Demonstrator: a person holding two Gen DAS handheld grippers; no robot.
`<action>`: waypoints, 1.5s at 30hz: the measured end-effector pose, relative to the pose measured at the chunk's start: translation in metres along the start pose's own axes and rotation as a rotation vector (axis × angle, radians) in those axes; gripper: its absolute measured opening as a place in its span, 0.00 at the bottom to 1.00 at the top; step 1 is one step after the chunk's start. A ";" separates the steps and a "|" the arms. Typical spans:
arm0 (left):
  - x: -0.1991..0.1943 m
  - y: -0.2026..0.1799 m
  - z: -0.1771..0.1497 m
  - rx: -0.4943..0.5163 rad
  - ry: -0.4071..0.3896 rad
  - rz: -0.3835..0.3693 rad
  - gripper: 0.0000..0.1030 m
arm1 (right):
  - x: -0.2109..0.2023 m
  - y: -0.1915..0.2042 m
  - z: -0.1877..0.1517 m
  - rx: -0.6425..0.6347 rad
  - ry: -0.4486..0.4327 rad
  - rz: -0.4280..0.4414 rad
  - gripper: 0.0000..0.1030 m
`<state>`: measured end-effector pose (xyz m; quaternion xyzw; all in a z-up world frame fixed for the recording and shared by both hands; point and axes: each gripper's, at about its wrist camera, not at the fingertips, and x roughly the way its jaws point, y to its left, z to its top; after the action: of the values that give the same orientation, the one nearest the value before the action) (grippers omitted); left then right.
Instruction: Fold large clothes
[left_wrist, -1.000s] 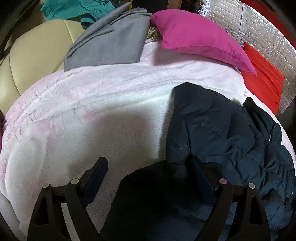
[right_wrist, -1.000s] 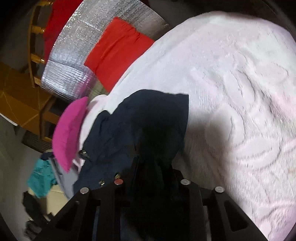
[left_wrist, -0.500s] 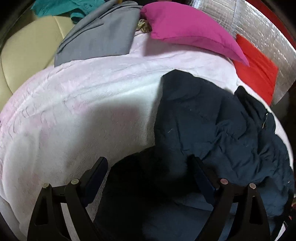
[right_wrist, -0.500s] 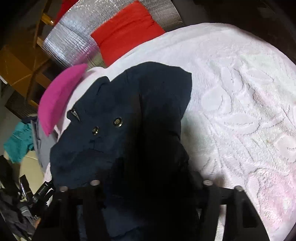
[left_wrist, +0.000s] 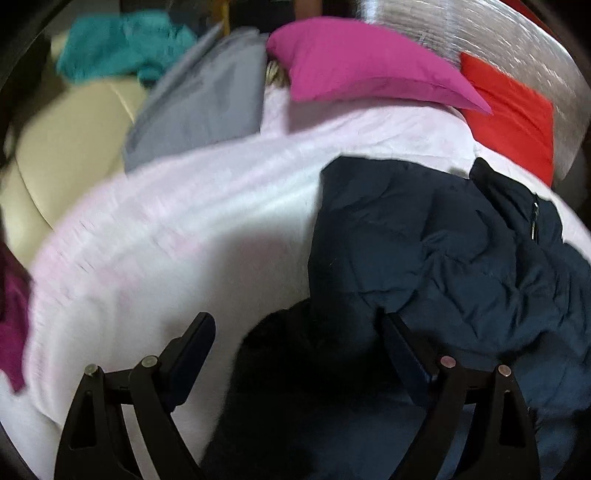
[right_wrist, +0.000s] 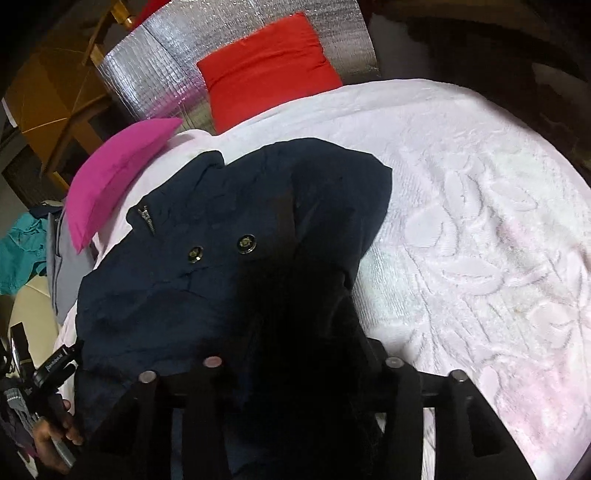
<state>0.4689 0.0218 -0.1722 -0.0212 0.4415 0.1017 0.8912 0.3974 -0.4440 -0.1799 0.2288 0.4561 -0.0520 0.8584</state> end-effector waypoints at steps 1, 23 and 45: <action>-0.010 -0.004 -0.001 0.023 -0.021 0.018 0.89 | -0.011 -0.003 -0.004 0.000 -0.009 0.001 0.62; -0.237 0.016 -0.085 0.153 -0.342 -0.046 0.91 | -0.191 0.052 -0.125 -0.186 -0.212 0.090 0.72; -0.336 0.032 -0.143 0.243 -0.454 -0.021 0.94 | -0.300 0.067 -0.190 -0.271 -0.368 0.129 0.78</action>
<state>0.1526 -0.0200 0.0086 0.1046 0.2386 0.0407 0.9646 0.0996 -0.3364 -0.0057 0.1268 0.2791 0.0240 0.9516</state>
